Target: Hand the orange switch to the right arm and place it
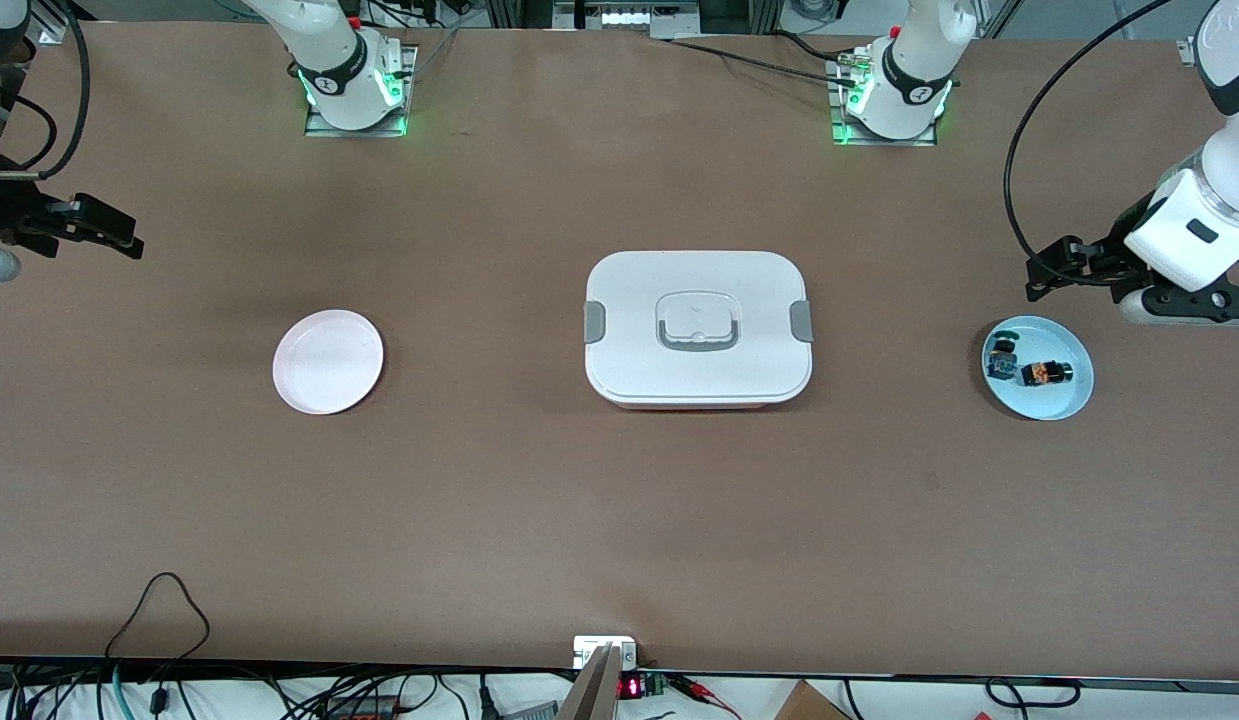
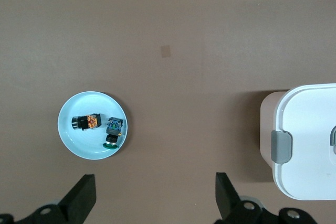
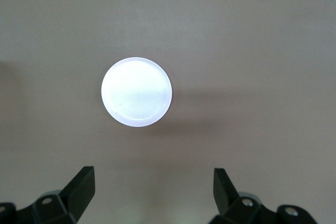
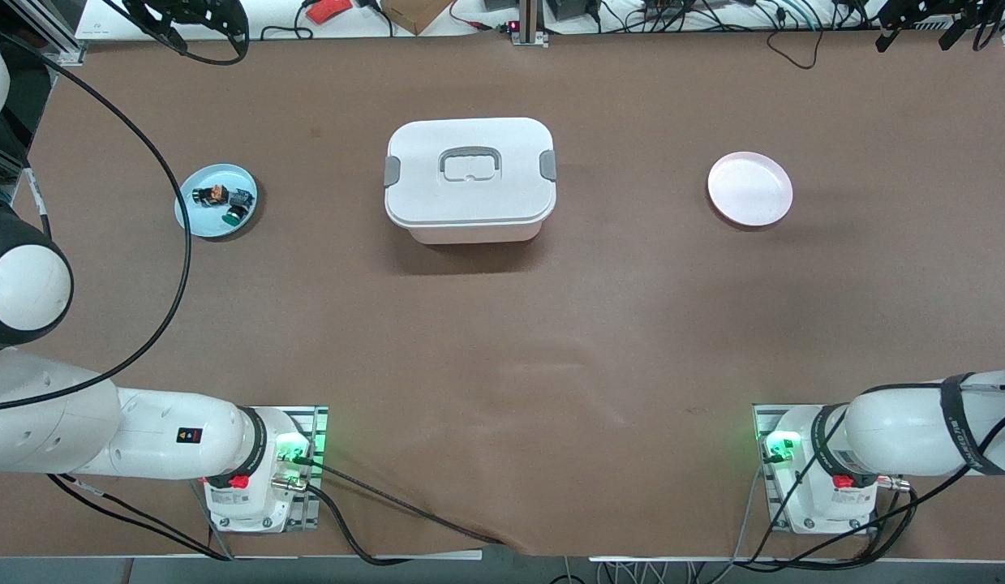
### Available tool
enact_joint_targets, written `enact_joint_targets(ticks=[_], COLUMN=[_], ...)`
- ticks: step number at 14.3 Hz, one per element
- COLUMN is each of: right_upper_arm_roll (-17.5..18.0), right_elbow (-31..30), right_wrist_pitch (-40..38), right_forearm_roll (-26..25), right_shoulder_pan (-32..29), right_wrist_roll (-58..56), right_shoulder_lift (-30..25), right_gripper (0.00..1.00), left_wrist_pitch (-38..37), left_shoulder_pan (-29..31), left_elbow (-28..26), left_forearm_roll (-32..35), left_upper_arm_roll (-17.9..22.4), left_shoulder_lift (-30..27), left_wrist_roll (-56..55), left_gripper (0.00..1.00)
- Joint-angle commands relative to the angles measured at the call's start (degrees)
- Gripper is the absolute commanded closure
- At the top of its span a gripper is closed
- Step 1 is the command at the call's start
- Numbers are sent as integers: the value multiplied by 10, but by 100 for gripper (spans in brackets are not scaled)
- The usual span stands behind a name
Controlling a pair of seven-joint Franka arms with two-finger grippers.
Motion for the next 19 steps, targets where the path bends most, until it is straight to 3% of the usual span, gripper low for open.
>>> enact_joint_targets(ticks=[1,19], right_upper_arm_roll=[4,5], right_elbow=[-11,-9], right_wrist_pitch=[-2,-3], right_forearm_roll=[-7,-7], right_shoulder_pan=[-3,0], right_wrist_roll=[4,4], right_shoulder_lift=[-13,-13], right_gripper=[0,0], left_wrist_pitch=[-11,-20], left_shoulder_pan=[2,12], left_elbow=[9,15], left_forearm_roll=[7,6], left_upper_arm_roll=[1,1], left_shoulder_lift=[1,5], left_wrist_roll=[13,5], left_gripper=[0,0])
